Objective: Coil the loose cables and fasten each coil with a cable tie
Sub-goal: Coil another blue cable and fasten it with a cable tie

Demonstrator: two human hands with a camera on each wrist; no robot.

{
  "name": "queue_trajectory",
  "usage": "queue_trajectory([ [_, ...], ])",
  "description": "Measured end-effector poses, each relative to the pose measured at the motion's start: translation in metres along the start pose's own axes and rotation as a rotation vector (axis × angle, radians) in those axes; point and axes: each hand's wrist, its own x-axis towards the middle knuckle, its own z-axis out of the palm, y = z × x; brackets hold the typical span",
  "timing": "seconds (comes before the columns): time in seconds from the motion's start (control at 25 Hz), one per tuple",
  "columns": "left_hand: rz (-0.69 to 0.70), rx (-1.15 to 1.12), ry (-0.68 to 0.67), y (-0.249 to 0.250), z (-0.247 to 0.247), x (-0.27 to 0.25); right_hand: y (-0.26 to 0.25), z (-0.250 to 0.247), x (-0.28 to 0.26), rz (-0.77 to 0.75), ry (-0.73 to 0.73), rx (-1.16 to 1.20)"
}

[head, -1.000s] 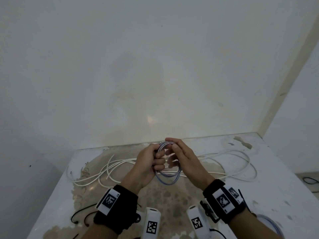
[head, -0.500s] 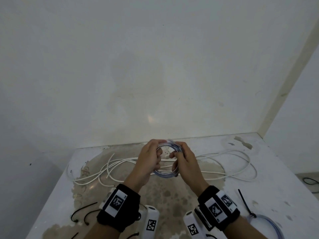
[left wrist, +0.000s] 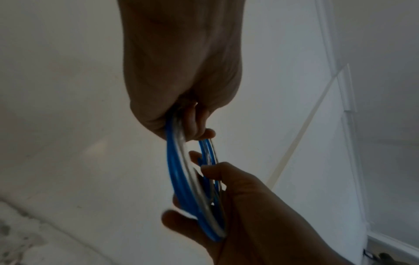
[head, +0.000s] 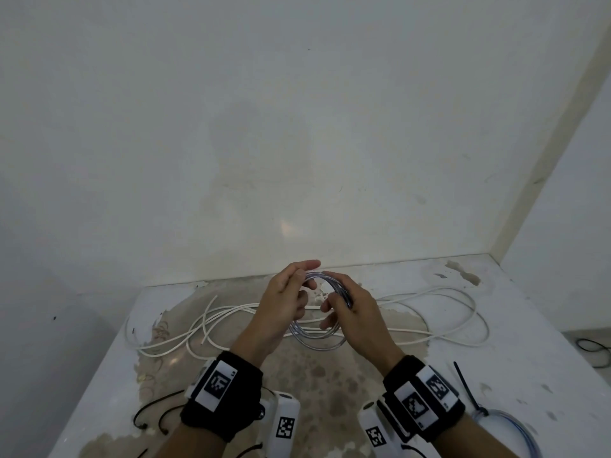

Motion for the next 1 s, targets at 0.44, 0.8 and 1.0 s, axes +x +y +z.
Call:
queue_trajectory([
  [0.44,-0.005,-0.044,0.072,-0.011,0.005,-0.004,0.000,-0.001,0.010,0.199,0.086,0.421],
  [0.8,0.134,0.283,0.076,-0.008,0.007,-0.005,-0.010,-0.003,0.000,0.115,0.075,0.248],
  [1.0,0.098,0.220,0.030,-0.005,0.009,-0.006,-0.011,-0.005,-0.001,0.061,0.067,0.194],
])
